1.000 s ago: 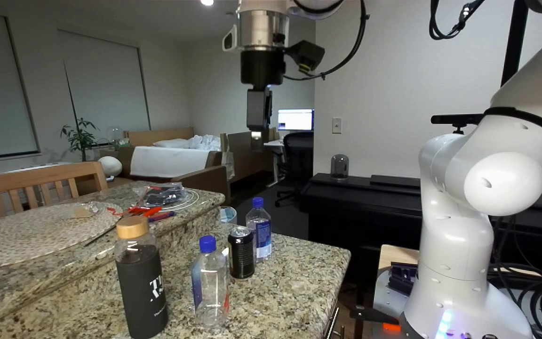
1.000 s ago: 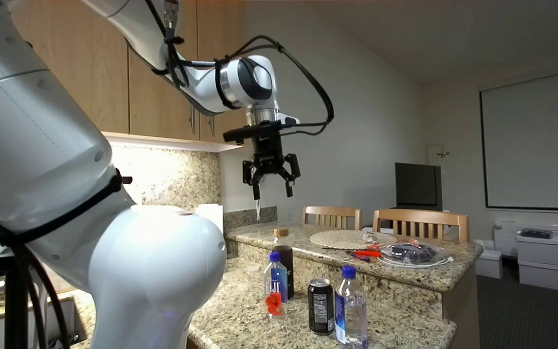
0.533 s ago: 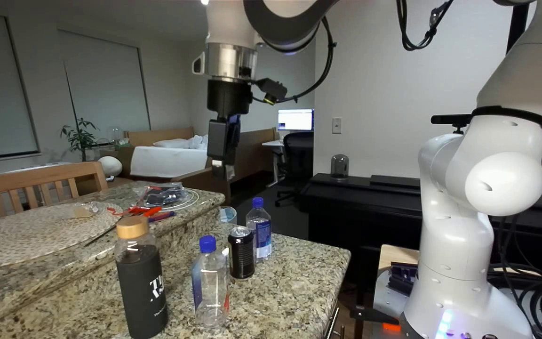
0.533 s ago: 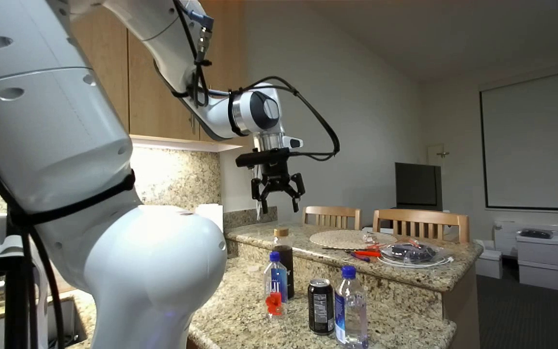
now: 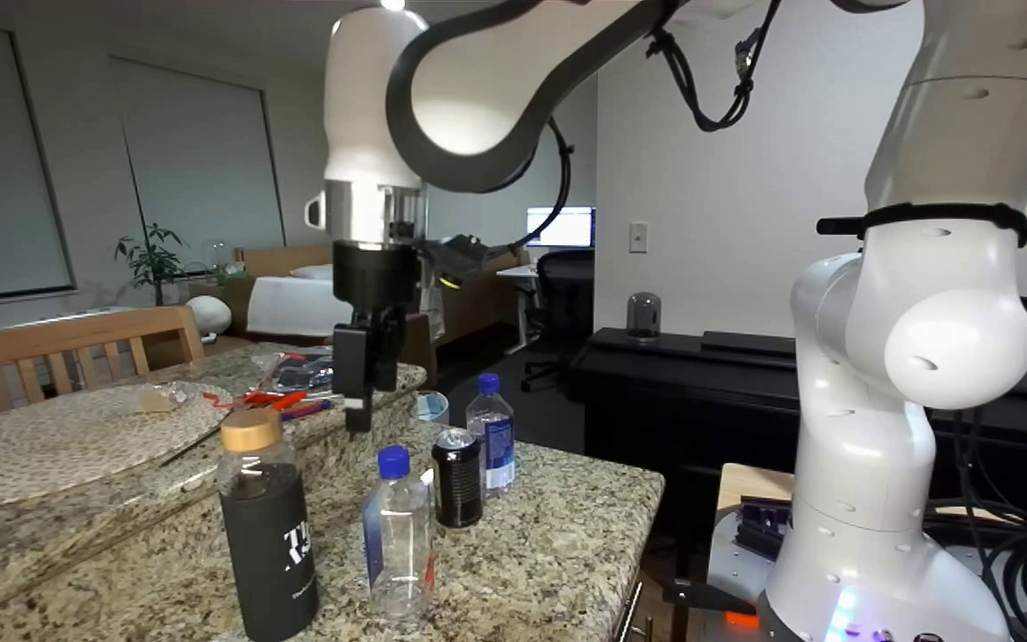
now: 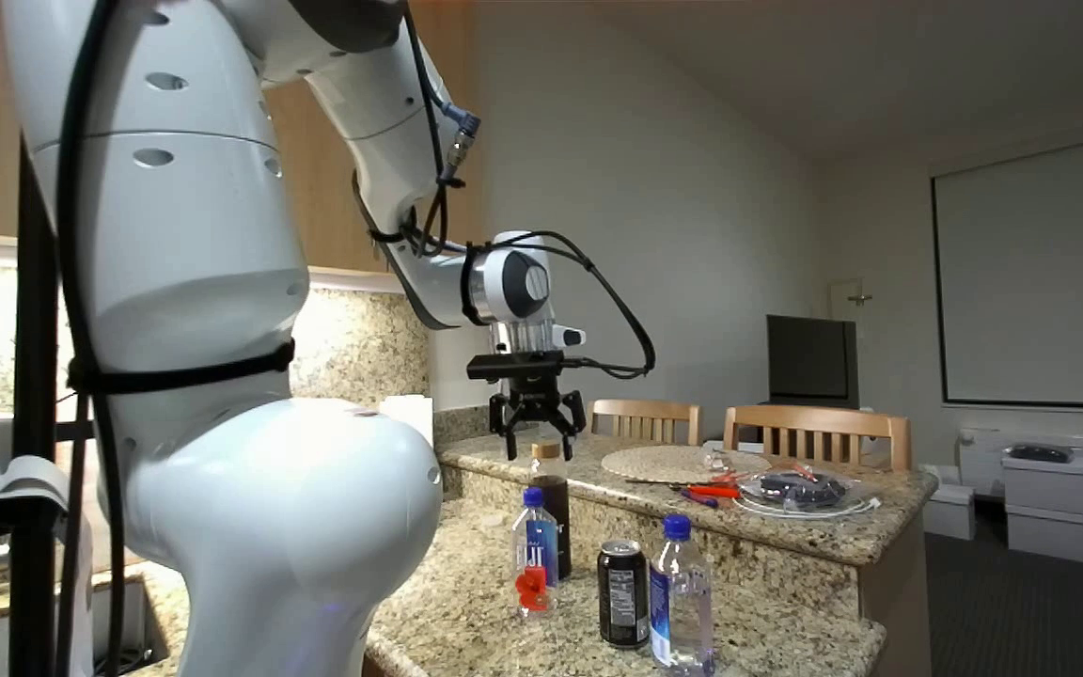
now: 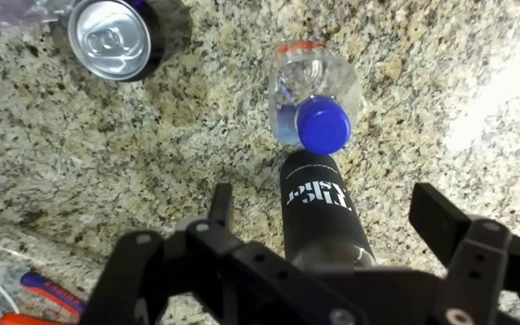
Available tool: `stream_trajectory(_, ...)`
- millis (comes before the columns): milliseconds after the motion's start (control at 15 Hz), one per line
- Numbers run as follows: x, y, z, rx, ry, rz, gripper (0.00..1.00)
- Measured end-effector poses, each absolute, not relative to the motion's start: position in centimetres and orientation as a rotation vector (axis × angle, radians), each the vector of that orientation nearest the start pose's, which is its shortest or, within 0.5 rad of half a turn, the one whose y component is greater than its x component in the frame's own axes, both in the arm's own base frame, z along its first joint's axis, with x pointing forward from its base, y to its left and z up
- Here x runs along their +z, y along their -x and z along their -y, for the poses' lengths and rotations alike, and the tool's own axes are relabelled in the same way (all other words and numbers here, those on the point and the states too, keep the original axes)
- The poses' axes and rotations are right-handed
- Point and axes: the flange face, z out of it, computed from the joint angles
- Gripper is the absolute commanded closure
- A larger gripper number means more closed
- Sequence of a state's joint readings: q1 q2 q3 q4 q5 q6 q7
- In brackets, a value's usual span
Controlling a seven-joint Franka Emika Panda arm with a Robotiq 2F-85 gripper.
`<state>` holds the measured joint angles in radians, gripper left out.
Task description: Move the left transparent bottle to the right, the move the can to the left
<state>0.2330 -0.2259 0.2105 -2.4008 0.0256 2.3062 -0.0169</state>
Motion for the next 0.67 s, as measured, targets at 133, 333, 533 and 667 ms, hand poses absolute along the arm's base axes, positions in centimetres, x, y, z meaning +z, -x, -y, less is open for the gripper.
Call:
stream_trajectory(133, 38.8, -43.8, -21.3, -0.154, 3.045, 0.679, 0.00)
stream_trajectory(333, 35.4, -45.5, -22.4, -0.122, 3.021, 0.669, 0.00)
stream_trajectory(533, 33.9, -46.4, -22.7, -0.089, 3.022, 0.626, 0.00)
stream_trajectory(667, 35.4, -46.1, -22.0, -0.099, 3.036, 0.582, 0.00)
